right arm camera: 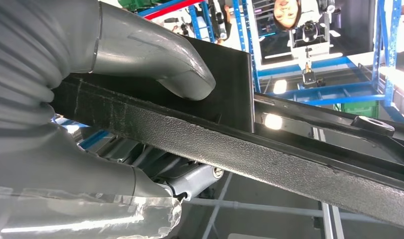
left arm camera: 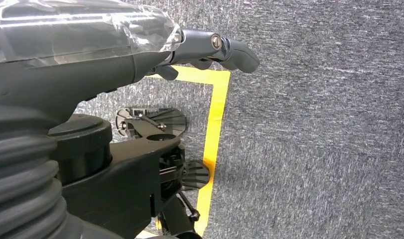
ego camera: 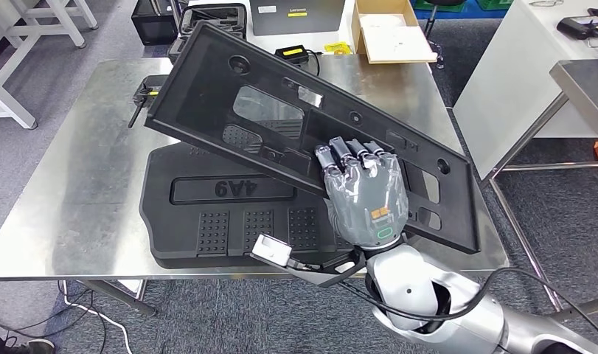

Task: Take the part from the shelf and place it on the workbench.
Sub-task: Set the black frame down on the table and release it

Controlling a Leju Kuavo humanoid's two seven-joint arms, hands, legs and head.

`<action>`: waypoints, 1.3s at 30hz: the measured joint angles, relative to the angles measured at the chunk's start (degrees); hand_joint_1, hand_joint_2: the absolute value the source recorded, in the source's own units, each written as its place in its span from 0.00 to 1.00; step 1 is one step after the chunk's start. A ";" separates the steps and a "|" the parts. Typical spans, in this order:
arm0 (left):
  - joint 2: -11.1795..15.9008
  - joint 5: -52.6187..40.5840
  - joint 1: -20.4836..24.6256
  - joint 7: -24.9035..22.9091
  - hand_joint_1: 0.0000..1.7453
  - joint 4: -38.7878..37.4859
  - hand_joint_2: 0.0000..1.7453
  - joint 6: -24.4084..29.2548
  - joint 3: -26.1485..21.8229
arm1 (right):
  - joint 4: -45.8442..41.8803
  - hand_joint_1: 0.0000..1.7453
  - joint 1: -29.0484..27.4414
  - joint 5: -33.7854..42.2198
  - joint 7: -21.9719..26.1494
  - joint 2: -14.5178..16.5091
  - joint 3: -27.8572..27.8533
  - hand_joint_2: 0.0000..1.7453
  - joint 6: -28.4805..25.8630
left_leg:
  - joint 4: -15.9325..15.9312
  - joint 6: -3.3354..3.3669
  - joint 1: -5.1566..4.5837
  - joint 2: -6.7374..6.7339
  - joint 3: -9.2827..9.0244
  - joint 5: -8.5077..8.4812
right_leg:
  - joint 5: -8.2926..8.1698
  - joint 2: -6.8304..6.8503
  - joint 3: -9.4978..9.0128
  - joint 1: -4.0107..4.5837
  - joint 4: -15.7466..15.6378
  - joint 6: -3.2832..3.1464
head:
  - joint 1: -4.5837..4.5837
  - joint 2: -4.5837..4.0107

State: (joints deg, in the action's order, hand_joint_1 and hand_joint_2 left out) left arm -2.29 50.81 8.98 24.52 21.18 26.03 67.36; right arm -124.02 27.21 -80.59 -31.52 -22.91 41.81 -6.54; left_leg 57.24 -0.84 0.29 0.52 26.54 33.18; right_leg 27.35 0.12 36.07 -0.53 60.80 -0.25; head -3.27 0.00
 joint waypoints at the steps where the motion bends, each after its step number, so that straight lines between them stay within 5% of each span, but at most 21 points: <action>1: 0.00 -0.02 0.00 0.00 0.00 0.00 1.00 0.00 0.00 | 0.00 1.00 -0.01 0.00 0.00 0.00 -0.01 1.00 0.00 | 0.00 0.00 0.00 0.00 0.00 0.00 | 0.00 0.00 0.00 0.00 0.00 0.00 | 0.00 0.00; 11: 0.23 -0.32 -0.01 0.10 0.00 -0.01 1.00 0.00 0.09 | 0.01 1.00 -0.29 0.00 0.02 0.01 -0.04 1.00 -0.03 | 0.43 0.29 -0.34 0.01 0.14 0.07 | -0.34 0.03 0.00 -0.39 -0.13 0.47 | 0.02 0.00; 16: 0.32 -0.32 0.02 0.12 0.00 -0.01 1.00 -0.11 0.17 | 0.01 1.00 -0.35 0.00 0.02 -0.01 -0.10 1.00 -0.10 | -0.79 1.42 -0.09 -0.18 -0.20 -0.99 | -0.49 -0.01 -0.09 -0.51 -0.26 1.26 | 0.03 0.00; 18: 0.32 -0.33 0.05 0.15 0.00 0.00 1.00 -0.22 0.17 | 0.02 1.00 -0.39 0.00 0.02 0.03 -0.19 1.00 -0.15 | -2.02 1.92 0.45 -0.41 -0.72 -1.75 | 1.49 -0.08 1.58 -0.45 3.13 1.57 | -0.15 0.00; 21: 0.33 -0.36 0.03 0.16 0.00 0.00 1.00 -0.37 0.18 | 0.04 1.00 -0.73 0.01 0.02 0.09 -0.25 1.00 -0.16 | -2.24 1.97 0.67 -0.48 -0.88 -1.70 | 4.78 -0.10 6.69 -0.86 12.88 2.28 | -0.43 0.00; 23: 0.33 -0.39 0.02 0.15 0.00 0.00 1.00 -0.45 0.20 | 0.04 1.00 -0.96 0.00 0.02 0.09 -0.29 1.00 -0.15 | -2.05 1.50 1.06 -0.35 -1.31 -1.16 | 2.41 -0.07 6.69 -1.34 12.02 2.84 | -0.45 0.00; 26: 0.39 -0.45 0.12 0.07 0.00 -0.02 1.00 -0.53 0.22 | 0.07 1.00 -1.04 0.01 0.02 0.10 -0.44 1.00 -0.14 | -0.99 -0.04 1.52 -0.13 -1.69 0.53 | -2.06 -0.08 2.45 -1.76 2.63 3.60 | -0.69 0.00; 32: 0.50 -0.46 0.53 -0.25 0.00 -0.07 1.00 -0.68 0.24 | 0.09 1.00 -1.45 0.02 0.04 0.08 -0.64 1.00 -0.09 | 2.10 -1.63 1.44 -0.13 -0.59 2.36 | 0.19 -0.30 1.00 -1.40 0.95 0.87 | 0.14 0.00; 36: 0.50 -0.31 0.68 -0.46 0.00 -0.07 1.00 -0.51 0.24 | 0.10 1.00 -1.43 0.02 0.07 0.14 -0.66 1.00 -0.07 | 16.90 -1.45 0.98 -0.26 8.43 6.86 | 1.08 -0.05 0.01 -0.86 0.80 -0.23 | 0.61 0.00; 37: 0.50 -0.29 0.59 -0.53 0.00 -0.07 1.00 -0.43 0.24 | 0.11 1.00 -1.45 0.02 0.07 0.14 -0.66 1.00 -0.07 | 18.49 -1.13 0.80 -0.26 10.13 6.24 | 1.32 -0.10 -0.28 -0.62 0.80 -0.41 | 0.63 0.00; 39: 0.50 -0.27 0.53 -0.60 0.00 -0.07 1.00 -0.27 0.24 | 0.11 1.00 -1.45 0.01 0.08 0.14 -0.66 1.00 -0.07 | 14.84 -0.03 0.25 -0.24 10.34 1.48 | 1.86 -0.24 -1.20 -0.15 0.78 -0.57 | 0.68 0.00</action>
State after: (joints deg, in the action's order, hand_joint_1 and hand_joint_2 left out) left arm -1.79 50.53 9.52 23.93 21.11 25.76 67.60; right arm -123.91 25.76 -80.58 -31.44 -22.77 41.16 -6.60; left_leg 72.09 -0.87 0.54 0.28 36.88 34.66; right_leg 29.21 -0.12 34.87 -0.68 61.58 -0.82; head -2.60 0.00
